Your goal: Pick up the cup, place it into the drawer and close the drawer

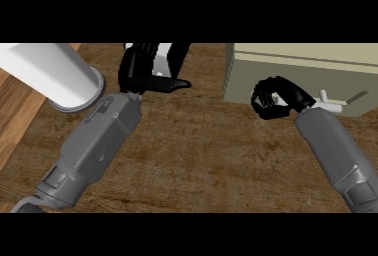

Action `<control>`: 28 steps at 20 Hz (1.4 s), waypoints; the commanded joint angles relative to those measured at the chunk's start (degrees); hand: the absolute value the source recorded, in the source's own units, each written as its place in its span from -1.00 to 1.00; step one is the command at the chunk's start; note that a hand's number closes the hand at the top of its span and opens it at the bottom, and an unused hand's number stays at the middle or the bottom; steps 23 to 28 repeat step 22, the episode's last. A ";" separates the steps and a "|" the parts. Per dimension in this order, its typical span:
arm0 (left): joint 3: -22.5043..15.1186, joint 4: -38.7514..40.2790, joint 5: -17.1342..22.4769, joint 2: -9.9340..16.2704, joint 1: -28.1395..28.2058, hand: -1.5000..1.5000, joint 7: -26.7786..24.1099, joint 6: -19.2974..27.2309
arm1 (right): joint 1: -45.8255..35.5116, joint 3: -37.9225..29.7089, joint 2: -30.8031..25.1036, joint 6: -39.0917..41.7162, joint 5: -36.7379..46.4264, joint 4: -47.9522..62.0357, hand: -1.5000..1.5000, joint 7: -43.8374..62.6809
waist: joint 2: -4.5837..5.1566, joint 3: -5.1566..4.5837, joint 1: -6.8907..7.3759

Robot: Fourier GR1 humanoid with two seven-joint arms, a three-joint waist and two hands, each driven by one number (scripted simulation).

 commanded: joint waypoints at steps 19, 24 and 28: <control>-1.01 -5.50 1.09 3.20 5.47 -1.00 2.28 -6.66 | -9.54 -9.24 -8.96 5.02 -7.46 2.11 1.00 2.98 | 1.29 -0.35 5.00; -0.60 -6.00 1.36 3.98 5.28 -1.00 2.86 -6.73 | -9.05 -9.15 -10.07 6.55 -7.75 1.34 1.00 2.93 | 1.06 -0.32 5.04; -0.60 -6.00 1.36 3.98 5.28 -1.00 2.86 -6.73 | -9.05 -9.15 -10.07 6.55 -7.75 1.34 1.00 2.93 | 1.06 -0.32 5.04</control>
